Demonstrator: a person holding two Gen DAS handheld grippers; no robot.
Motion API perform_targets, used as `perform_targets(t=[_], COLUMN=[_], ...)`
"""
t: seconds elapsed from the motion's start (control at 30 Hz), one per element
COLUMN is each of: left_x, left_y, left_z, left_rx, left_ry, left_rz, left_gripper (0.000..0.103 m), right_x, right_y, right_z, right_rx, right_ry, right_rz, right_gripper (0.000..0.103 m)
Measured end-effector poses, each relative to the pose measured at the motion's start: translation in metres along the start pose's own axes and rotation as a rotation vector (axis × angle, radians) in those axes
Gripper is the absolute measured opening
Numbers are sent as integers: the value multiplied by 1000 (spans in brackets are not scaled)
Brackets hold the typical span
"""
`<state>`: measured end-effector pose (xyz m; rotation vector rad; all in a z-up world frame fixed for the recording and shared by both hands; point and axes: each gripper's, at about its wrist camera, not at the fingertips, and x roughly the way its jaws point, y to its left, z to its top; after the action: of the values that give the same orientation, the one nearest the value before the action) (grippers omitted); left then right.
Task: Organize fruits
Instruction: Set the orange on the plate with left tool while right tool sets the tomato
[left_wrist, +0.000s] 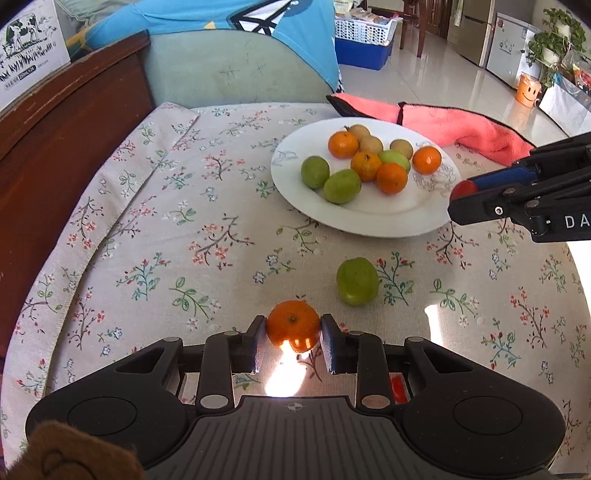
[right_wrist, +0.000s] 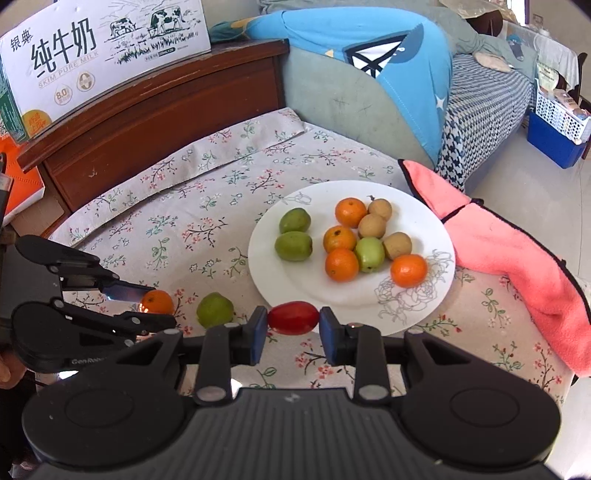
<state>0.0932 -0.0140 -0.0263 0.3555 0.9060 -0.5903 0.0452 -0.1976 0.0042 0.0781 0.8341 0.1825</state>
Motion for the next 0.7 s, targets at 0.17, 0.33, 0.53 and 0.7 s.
perform_targets(t=[0.17,0.33,0.53,0.7], left_x=[-20,-22,-3,14], left_y=[-1,-11,-26,-37], left_z=[23,50,67,74], left_rx=[-9,6,19,32], left_ry=[-95,-150,-132,-103], left_rz=[-24,-39,-48,-50], left_gripper=[28,28,28,28], right_x=[-11,-15,-11,-3], right_y=[-23,-46,-60,-61], right_z=[8,15,18,19], right_rx=[17,50,96,101], right_ry=[-37,-61,-60,-46], right_rz=[-29,-72,-85,-80], right_gripper=[31,31,31,31])
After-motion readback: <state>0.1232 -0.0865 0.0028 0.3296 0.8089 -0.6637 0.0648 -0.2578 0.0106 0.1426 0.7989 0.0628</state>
